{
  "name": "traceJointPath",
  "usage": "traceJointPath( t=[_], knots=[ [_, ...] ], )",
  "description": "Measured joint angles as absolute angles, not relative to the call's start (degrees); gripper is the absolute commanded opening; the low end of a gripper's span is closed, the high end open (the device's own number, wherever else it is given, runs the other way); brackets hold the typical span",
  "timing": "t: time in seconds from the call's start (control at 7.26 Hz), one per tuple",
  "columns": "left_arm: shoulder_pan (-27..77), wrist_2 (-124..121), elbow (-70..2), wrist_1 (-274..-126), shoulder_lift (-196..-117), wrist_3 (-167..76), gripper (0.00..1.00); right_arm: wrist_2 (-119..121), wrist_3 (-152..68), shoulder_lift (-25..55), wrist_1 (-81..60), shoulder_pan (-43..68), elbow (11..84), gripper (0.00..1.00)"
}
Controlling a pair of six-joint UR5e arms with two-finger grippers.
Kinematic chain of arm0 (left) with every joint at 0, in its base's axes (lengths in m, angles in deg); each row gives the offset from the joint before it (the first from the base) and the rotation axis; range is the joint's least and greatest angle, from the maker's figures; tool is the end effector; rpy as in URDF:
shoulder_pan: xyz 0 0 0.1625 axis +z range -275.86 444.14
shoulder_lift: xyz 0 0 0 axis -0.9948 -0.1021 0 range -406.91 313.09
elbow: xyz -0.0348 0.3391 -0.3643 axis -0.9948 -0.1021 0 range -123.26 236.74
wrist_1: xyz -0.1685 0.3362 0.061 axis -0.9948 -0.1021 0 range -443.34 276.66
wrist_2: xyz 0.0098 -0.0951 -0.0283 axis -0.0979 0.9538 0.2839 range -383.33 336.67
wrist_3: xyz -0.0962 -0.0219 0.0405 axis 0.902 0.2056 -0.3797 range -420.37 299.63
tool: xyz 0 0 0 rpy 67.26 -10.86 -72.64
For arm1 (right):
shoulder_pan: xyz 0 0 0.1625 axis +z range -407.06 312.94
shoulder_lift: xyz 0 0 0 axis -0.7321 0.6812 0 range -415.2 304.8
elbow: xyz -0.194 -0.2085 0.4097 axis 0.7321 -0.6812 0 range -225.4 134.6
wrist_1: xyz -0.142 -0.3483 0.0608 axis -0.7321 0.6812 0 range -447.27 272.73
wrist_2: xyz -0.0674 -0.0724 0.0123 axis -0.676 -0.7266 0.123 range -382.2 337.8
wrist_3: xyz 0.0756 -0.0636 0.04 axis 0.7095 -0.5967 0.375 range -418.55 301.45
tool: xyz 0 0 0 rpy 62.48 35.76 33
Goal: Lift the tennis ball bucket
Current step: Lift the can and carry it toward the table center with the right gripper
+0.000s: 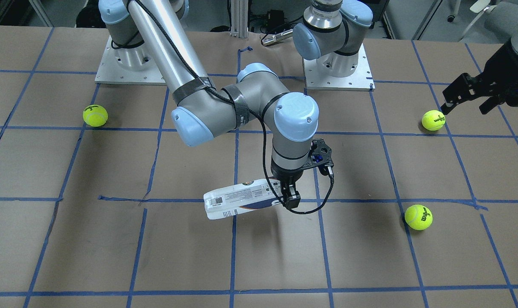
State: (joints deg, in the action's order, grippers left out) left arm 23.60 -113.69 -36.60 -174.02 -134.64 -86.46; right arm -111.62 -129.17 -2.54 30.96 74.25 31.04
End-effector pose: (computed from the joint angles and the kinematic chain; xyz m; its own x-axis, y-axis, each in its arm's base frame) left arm 0.0978 -0.4427 0.5446 -0.9982 -0.0589 0.0078 -0.0586 0.9978 0.0302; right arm 0.4978 -0.5598 0.3168 0.2056 -0.9761 0.0698 -0.9774 -0.2084 -0.0353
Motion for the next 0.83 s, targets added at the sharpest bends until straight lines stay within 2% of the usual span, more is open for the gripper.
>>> traceJointPath(
  t=[0.55,0.83],
  knots=[
    [23.67,-113.67,-36.69,-174.04,-134.7,-86.7,1.0,-112.3,-126.19,-4.94,35.28,75.57,31.83,0.75],
    [23.67,-113.77,-36.69,-174.03,-134.79,-86.7,1.0,-112.35,-124.45,-5.15,35.89,75.83,31.85,0.75]
  ],
)
